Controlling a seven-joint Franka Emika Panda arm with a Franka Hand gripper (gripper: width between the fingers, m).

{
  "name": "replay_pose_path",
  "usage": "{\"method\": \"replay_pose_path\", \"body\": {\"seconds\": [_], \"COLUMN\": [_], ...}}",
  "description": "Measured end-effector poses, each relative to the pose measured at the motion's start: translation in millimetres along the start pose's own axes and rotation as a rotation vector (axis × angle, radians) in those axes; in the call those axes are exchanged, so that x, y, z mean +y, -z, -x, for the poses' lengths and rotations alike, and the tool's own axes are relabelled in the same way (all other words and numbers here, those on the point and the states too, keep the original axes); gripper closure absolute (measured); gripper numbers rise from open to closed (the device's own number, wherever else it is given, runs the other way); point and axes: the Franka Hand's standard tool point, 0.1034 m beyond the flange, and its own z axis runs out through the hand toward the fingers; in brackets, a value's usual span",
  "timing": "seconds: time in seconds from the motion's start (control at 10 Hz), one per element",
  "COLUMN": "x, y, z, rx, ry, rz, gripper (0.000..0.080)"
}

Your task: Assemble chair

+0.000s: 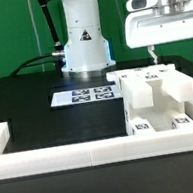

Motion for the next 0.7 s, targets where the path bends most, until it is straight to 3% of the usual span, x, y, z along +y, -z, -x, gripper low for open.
{"method": "replay_pose_path", "body": {"seconds": [0.2,0.7], "x": [1.0,3.3], "y": [-4.0,-5.6], "z": [-13.2,-13.0], "rx": [-0.025,-0.028], "ry": [-0.079,-0.096], "rz": [0.021,0.019], "gripper": [0.0150,0.0150]}}
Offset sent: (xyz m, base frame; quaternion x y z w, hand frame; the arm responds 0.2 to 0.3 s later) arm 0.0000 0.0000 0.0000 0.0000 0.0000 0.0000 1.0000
